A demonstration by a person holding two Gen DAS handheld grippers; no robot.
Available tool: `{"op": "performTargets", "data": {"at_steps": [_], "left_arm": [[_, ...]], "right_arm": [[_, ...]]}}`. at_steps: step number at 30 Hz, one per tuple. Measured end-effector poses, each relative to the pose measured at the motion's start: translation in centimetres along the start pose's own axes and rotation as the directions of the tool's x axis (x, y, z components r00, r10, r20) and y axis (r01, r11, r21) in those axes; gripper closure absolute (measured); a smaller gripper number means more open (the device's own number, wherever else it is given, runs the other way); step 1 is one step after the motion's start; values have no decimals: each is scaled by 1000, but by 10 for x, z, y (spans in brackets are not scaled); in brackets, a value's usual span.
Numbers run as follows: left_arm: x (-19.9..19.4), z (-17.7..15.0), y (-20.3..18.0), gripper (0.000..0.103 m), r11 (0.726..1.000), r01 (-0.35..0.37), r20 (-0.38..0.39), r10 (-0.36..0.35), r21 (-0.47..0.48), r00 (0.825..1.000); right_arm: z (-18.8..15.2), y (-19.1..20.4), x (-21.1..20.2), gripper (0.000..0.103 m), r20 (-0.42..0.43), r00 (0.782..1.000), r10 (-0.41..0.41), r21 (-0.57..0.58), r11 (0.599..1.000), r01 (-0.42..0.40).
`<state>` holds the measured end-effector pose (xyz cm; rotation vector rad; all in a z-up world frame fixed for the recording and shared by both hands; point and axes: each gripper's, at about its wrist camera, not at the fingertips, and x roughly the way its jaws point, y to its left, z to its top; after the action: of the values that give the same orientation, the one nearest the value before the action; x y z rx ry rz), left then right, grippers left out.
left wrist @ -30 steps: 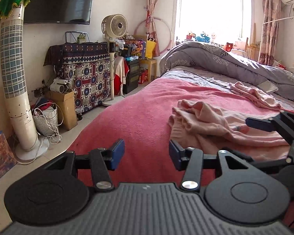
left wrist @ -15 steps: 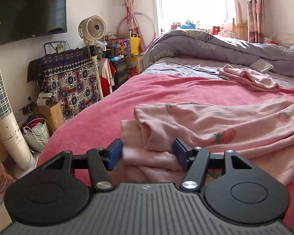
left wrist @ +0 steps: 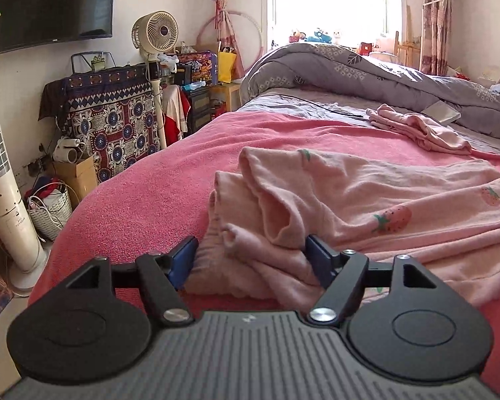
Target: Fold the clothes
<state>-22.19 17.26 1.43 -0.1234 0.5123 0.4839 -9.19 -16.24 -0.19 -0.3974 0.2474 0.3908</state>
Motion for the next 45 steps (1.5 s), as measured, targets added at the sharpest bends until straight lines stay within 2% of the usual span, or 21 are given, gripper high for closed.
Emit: {"op": "performTargets", "data": {"at_steps": [1,2,5,7,9,13,16,18,19,20,22,25,29,31,34,38,39,40,42,43,45], "left_arm": [[0,0,0,29,1000,0,0,0,0,1000],[0,0,0,29,1000,0,-1,0,1,1000],[0,0,0,29,1000,-1,-1,1,4,1000],[0,0,-1,29,1000,0,-1,0,5,1000],[-1,0,0,29,1000,3,-2,-3,7,1000],[-1,1,2,28,1000,13,-4,-13,9,1000],[0,0,2,28,1000,8,-2,-8,12,1000],[0,0,1,28,1000,3,-1,-3,14,1000],[0,0,0,28,1000,-1,-2,1,12,1000],[1,0,0,28,1000,-6,-3,6,10,1000],[-1,2,-2,28,1000,-16,-10,16,6,1000],[-6,10,-9,28,999,-32,-26,32,12,999],[-16,13,-30,27,997,-8,-6,9,81,1000],[-19,13,-39,27,992,-45,4,45,122,999],[-27,22,-47,27,984,-125,39,121,126,992],[-44,52,-65,32,931,-319,161,292,178,943],[-52,61,-74,32,938,-288,184,253,193,950],[-60,69,-85,32,953,-213,203,169,216,964],[-72,83,-116,30,957,-14,208,-49,291,977],[-73,88,-136,28,936,95,183,-165,339,969],[-65,95,-181,27,868,269,103,-340,418,935]], "right_arm": [[-3,5,3,41,-21,1000,5,-2,1000,-5],[-4,7,4,51,-32,999,24,33,999,-23],[2,13,0,61,-13,995,94,94,991,-93],[2,25,1,63,11,1000,16,-22,1000,-16],[-4,32,2,60,40,998,-49,-131,990,54],[-11,18,4,48,13,1000,-25,-85,996,26],[-11,16,4,47,10,1000,-22,-75,997,22],[-6,14,3,64,-9,999,50,-4,999,-50],[-2,12,4,89,-31,993,112,50,993,-110],[2,12,8,94,-63,984,168,98,982,-161],[7,14,8,95,-62,985,158,98,984,-151],[17,-6,-5,94,5,988,151,87,985,-151],[30,-11,-48,94,128,991,42,-103,994,-29],[21,-18,-55,93,89,994,60,-110,993,-50],[-11,-19,-49,93,-49,989,141,-65,987,-145],[-41,9,-68,92,-5,997,83,-152,985,-82],[-41,8,-67,92,-3,996,87,-126,988,-87],[-42,7,-66,92,-3,995,95,-94,991,-95],[-45,1,-64,92,10,994,111,-49,993,-111],[-47,-2,-63,92,16,993,119,-27,993,-119],[-50,-2,-64,92,38,992,117,-18,993,-116]]}}
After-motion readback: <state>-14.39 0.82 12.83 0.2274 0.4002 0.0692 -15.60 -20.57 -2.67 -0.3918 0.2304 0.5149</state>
